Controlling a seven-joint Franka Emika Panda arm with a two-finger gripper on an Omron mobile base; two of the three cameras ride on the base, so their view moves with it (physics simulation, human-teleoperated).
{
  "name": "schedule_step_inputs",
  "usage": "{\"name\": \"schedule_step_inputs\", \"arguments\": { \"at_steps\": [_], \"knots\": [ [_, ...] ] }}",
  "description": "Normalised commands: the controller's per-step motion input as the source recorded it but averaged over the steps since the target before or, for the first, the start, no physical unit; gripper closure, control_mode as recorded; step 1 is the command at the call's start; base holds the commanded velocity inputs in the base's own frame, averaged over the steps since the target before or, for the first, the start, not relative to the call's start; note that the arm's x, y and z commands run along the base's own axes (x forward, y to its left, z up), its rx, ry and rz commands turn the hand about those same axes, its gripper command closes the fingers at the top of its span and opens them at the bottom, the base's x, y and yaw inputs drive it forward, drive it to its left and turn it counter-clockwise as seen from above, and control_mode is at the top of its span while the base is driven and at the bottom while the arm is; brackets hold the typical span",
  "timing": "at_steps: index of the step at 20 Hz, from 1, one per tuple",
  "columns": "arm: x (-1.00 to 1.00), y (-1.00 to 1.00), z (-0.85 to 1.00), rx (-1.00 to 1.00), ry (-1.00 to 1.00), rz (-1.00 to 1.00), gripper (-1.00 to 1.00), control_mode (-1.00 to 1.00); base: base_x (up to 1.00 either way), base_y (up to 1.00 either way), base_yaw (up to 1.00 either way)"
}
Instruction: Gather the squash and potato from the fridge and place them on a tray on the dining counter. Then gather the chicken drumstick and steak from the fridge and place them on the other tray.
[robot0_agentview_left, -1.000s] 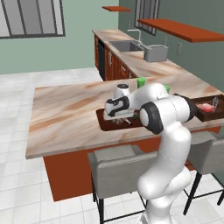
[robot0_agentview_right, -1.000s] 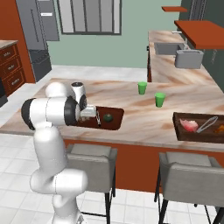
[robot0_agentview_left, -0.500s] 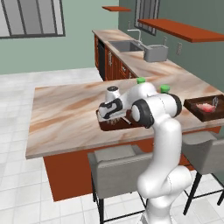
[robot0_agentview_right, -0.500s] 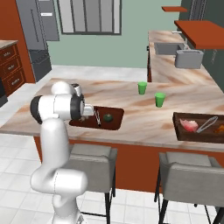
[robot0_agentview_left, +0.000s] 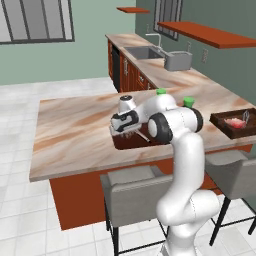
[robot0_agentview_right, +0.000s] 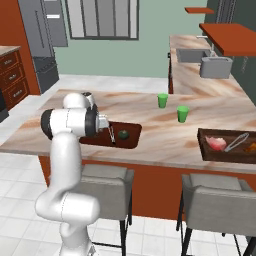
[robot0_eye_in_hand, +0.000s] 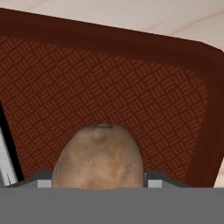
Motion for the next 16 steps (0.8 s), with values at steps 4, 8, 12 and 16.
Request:
{"name": "schedule_step_inputs", "arguments": {
  "at_steps": [4, 8, 12, 16],
  "knots": [
    [-0.24, -0.05, 0.0, 0.0, -0.31, 0.04, -1.0, -1.0, 0.0, 0.0, 0.0],
    [-0.35, 0.0, 0.09, 0.0, -0.35, 0.0, -1.0, -1.0, 0.0, 0.0, 0.0],
    [-0.86, -0.07, 0.48, 0.04, -0.52, 0.01, -1.0, -1.0, 0.0, 0.0, 0.0],
    [-1.0, -0.14, 0.82, 0.1, -0.52, 0.03, -1.0, -1.0, 0.0, 0.0, 0.0]
  ]
}}
